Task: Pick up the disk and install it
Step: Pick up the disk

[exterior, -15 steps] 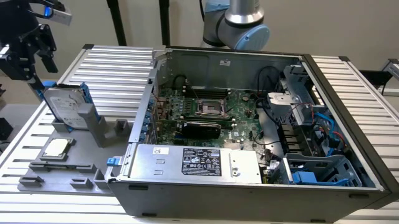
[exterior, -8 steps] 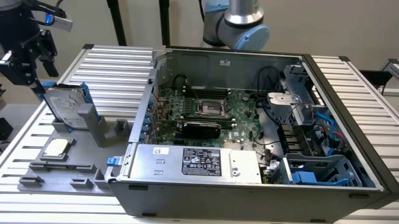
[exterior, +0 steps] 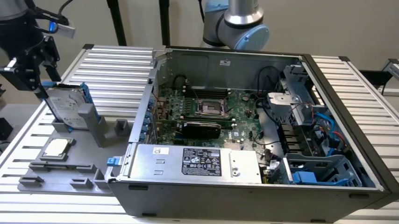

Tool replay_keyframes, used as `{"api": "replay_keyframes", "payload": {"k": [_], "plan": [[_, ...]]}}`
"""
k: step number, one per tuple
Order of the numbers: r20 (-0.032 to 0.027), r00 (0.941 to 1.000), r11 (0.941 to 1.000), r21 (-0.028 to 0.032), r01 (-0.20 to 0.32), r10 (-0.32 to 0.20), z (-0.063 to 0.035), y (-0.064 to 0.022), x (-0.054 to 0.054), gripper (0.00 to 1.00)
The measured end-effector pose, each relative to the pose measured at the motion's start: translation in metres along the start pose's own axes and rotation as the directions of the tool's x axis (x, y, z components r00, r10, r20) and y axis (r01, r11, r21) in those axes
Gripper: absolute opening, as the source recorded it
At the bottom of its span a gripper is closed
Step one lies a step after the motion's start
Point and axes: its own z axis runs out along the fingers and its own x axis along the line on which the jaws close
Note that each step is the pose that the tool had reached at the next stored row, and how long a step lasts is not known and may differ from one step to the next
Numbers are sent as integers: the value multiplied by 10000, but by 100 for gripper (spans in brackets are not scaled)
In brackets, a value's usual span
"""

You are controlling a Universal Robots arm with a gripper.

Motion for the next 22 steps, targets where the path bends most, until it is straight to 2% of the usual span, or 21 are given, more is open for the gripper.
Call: {"api": "replay_keyframes", "payload": {"k": [6,15,22], "plan": [[0,10000,10000,1,44,-44,104,-2,1,67],[-1,10000,10000,-2,52,-52,116,-3,2,67],[-1,10000,10000,-2,57,-57,165,-4,3,67]]}}
